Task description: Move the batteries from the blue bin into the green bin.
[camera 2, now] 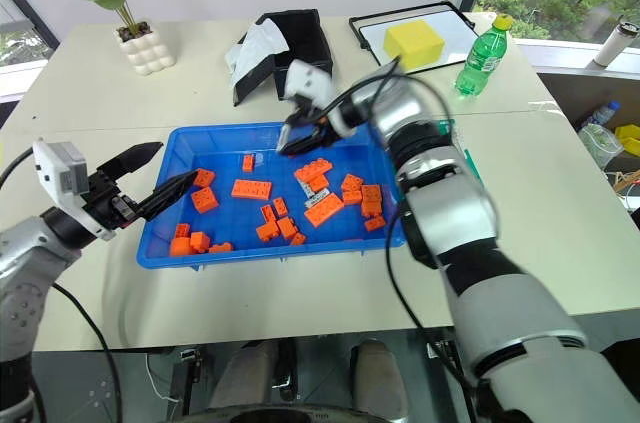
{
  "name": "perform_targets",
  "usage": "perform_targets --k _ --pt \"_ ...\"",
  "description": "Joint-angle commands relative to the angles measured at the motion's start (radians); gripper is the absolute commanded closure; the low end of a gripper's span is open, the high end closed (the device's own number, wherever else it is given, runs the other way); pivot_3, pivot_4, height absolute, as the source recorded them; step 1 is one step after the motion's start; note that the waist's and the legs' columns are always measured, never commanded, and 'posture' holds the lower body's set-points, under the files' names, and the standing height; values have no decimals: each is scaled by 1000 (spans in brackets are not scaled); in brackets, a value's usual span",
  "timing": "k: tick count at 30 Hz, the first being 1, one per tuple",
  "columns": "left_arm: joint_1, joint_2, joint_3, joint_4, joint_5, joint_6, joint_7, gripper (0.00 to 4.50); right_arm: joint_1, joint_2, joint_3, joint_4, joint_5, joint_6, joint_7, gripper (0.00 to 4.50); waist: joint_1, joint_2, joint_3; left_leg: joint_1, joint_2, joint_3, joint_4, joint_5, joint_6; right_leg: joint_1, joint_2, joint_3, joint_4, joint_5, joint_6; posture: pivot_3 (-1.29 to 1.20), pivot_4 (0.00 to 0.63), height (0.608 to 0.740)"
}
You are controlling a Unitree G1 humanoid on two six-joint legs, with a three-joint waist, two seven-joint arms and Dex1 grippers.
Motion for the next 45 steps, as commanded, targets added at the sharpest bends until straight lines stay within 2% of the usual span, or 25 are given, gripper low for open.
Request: perform_targets --k 1,4,7,13,18,23,26,28,32,36,39,41,45 --pt "-104 70 -1 47 -54 28 -93 0 -10 -129 -27 -128 29 31 50 2285 0 0 0 0 0 0 0 0 0 0 0 0 0 0 0 0 150 732" --pt "-182 88 -46 108 -24 14 -138 0 39 -223 -26 -215 32 74 59 2285 -1 0 0 0 0 0 0 0 0 0 0 -1 -1 0 0 0 150 732" --pt "-272 52 -111 175 3 -6 -162 0 145 -338 -42 -349 47 160 65 2285 -1 0 0 0 0 1 -1 0 0 0 0 -1 -1 0 0 0 150 732" --pt "-366 -22 -208 283 67 -57 -206 0 364 -490 -91 -650 103 360 41 2285 2 1 1 0 0 2 0 0 1 -1 1 -1 0 0 0 0 150 732" --pt "-416 -63 -254 349 108 -84 -242 0 511 -559 -131 -841 150 484 -10 2285 1 1 1 0 1 3 1 0 1 0 2 -1 0 0 0 0 150 732" --pt "-436 -80 -272 373 129 -92 -266 0 620 -596 -149 -928 187 534 -57 2285 7 1 1 0 1 3 1 0 1 1 2 -1 -1 0 0 0 150 732" --pt "-441 -71 -269 382 139 -92 -278 0 670 -615 -149 -957 206 540 -67 868 10 1 1 0 1 2 2 0 1 1 2 -1 0 0 0 0 150 732" --pt "-440 -65 -264 384 142 -91 -282 0 679 -622 -145 -961 216 539 -78 35 12 1 1 0 1 2 2 0 1 1 2 -1 -1 0 0 0 150 732" --pt "-428 -58 -250 372 141 -82 -277 0 644 -628 -128 -926 207 501 -115 35 19 1 1 0 1 2 2 0 1 1 2 -1 -1 0 0 0 150 732" --pt "-407 -56 -232 359 143 -80 -258 0 543 -601 -100 -868 174 397 -174 35 25 1 1 0 1 3 3 0 1 1 2 -1 -1 0 0 0 150 732" --pt "-391 -56 -216 350 143 -84 -235 0 458 -529 -98 -854 215 323 -175 35 22 1 1 0 1 3 2 0 1 0 2 -1 -1 0 0 0 150 732" --pt "-382 -63 -205 347 150 -97 -208 0 394 -437 -101 -808 228 252 -225 35 21 1 1 0 2 3 2 0 1 0 2 -1 0 0 0 0 150 732" --pt "-350 -71 -189 320 149 -98 -172 0 346 -305 -61 -724 211 128 -257 35 25 1 1 1 2 3 3 0 1 1 2 -2 0 0 0 0 150 732"
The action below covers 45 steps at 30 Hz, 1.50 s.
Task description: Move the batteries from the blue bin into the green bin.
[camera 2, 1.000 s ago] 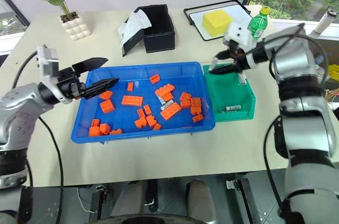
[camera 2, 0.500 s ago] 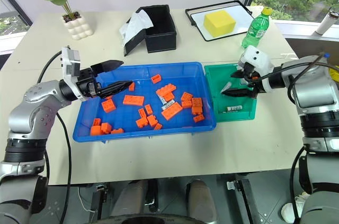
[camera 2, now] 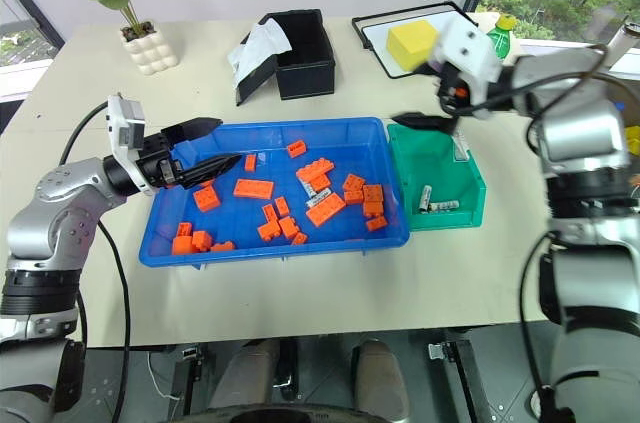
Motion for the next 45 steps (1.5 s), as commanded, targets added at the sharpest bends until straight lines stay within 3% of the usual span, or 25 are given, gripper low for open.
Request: perform_targets --k 1,13,26,37,45 --pt "36 7 41 -61 -1 -16 30 0 -39 67 38 71 -17 -133 -14 35 3 0 0 0 -1 0 0 0 0 0 0 0 0 0 0 0 150 732" --pt "163 11 89 -190 -24 12 100 0 -189 263 185 470 -57 -305 236 35 -13 -1 1 0 -1 -1 1 0 1 0 0 -1 2 0 0 0 150 732" --pt "199 -4 99 -238 -40 18 154 0 -290 367 223 734 -137 -401 383 35 -25 -1 1 0 -1 -2 0 0 0 0 -1 -2 2 0 0 0 150 732" --pt "231 -26 111 -279 -42 11 200 0 -344 435 230 900 -239 -461 334 35 -25 -1 1 0 -1 -2 0 0 0 0 -1 -2 2 0 0 0 150 732" --pt "260 -37 121 -315 -49 11 233 0 -357 456 258 965 -361 -495 111 35 -25 -1 1 0 -1 -2 0 0 0 0 -1 -1 2 0 0 0 150 732"
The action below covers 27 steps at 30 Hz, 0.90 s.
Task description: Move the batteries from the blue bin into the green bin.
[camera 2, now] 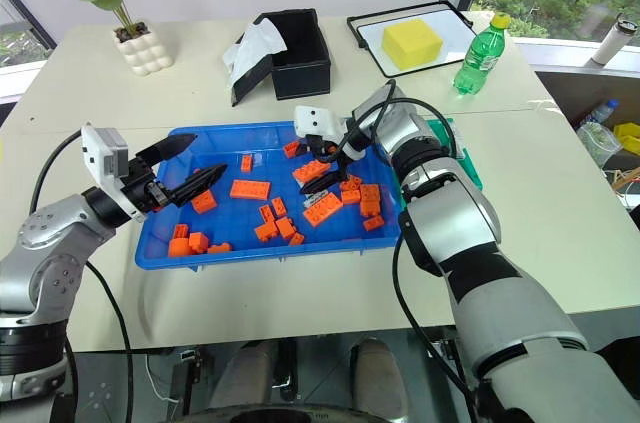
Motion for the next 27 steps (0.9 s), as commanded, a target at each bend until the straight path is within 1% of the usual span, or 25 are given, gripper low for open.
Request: perform_targets --k 1,7,8,11,13,14,15,16,18,27 --pt "3 -3 35 -46 -23 -13 15 0 -34 12 13 12 -48 -13 -91 35 0 0 0 0 0 0 0 0 0 0 0 0 0 0 0 0 150 732" --pt "9 -8 37 -53 -20 -17 30 0 -27 16 10 22 -71 -17 -92 35 0 0 0 0 0 0 0 0 0 0 0 0 0 0 0 0 150 732" --pt "9 -8 38 -52 -19 -18 31 0 -25 17 6 23 -71 -14 -95 272 0 0 0 0 0 0 0 0 0 0 0 0 0 0 0 0 150 732" --pt "7 -8 37 -49 -18 -21 35 0 -22 18 0 23 -70 -12 -85 1162 0 0 0 0 0 0 0 0 0 0 0 0 0 0 0 0 150 732" --pt "5 -8 36 -47 -17 -22 37 0 -22 19 -3 22 -70 -12 -79 2095 0 0 0 0 0 0 0 0 0 0 0 0 0 0 0 0 150 732" --pt "3 -9 35 -45 -15 -24 38 0 -23 19 -5 21 -69 -11 -74 2721 0 0 0 0 0 0 0 0 0 0 0 0 0 0 0 0 150 732" --pt "3 -10 34 -44 -14 -26 39 0 -23 19 -6 21 -69 -10 -71 3090 0 0 0 0 0 0 0 0 0 0 0 0 0 0 0 0 150 732" --pt "2 -11 34 -42 -12 -28 40 0 -25 20 -8 20 -68 -8 -67 3608 0 0 0 0 0 0 0 0 0 0 0 0 0 0 0 0 150 732" --pt "1 -13 33 -40 -11 -30 42 0 -26 20 -14 19 -63 -3 -63 4335 0 0 0 0 0 0 0 0 0 0 0 0 0 0 0 0 150 732" --pt "3 -17 31 -32 -8 -42 45 0 -62 6 -58 0 -42 -11 -51 4335 0 0 0 0 0 0 0 0 0 0 0 0 0 0 0 0 150 732"
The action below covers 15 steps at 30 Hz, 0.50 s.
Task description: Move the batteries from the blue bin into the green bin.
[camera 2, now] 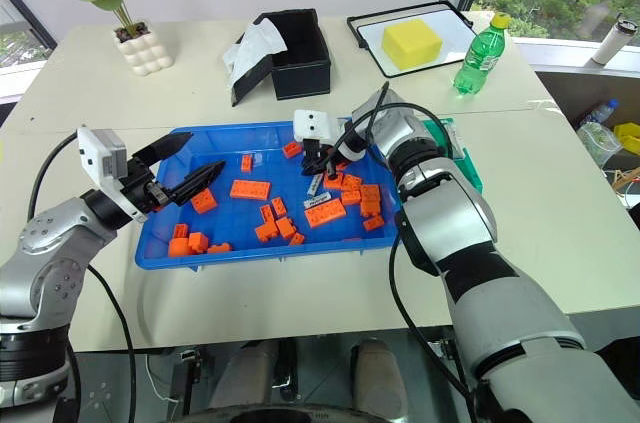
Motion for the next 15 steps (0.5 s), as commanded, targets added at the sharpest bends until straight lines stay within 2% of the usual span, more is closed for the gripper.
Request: perform_targets --k 1,4,8,15 --pt "-7 -3 24 -18 -9 -23 0 0 -61 -10 -30 -27 22 -20 -12 4335 0 0 0 0 0 0 0 0 0 0 0 0 0 0 0 0 150 732" --pt "-10 -4 19 -13 -8 -25 -1 0 -82 -5 -59 -33 39 -38 -58 4335 0 0 0 0 0 0 0 0 0 0 0 0 0 0 0 0 150 732" --pt "-17 -10 11 -11 -6 -26 2 0 -93 -17 -19 -25 -26 -109 -194 4335 0 0 0 0 0 0 0 0 0 0 0 0 0 0 0 0 150 732" --pt "-24 -15 11 -1 -3 -30 -4 0 -84 44 -95 -32 66 -74 -100 4335 -2 0 0 0 0 0 0 0 0 0 0 0 0 0 0 0 150 732"
